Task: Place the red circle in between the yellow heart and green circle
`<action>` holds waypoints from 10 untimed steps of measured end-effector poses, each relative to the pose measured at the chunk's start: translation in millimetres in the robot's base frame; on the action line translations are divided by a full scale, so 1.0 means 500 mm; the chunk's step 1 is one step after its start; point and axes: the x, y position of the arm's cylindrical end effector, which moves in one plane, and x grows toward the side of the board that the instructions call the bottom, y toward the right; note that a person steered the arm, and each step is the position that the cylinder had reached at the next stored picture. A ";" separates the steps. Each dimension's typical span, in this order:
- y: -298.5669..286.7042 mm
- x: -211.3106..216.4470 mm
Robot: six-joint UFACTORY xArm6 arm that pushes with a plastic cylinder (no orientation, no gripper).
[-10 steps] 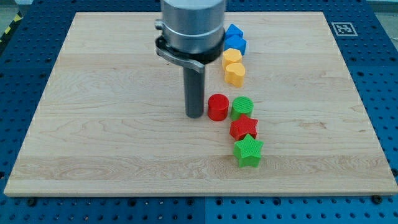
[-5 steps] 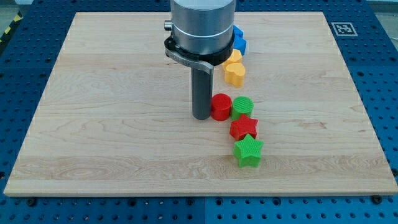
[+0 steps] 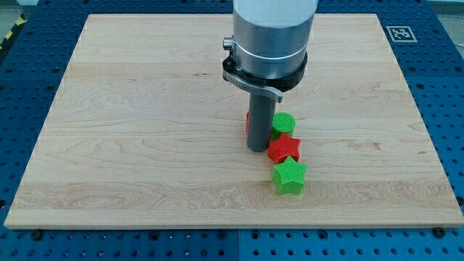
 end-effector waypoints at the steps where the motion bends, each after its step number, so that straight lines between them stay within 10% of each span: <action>1: -0.014 -0.067; 5: -0.097 -0.207; 10: -0.038 -0.158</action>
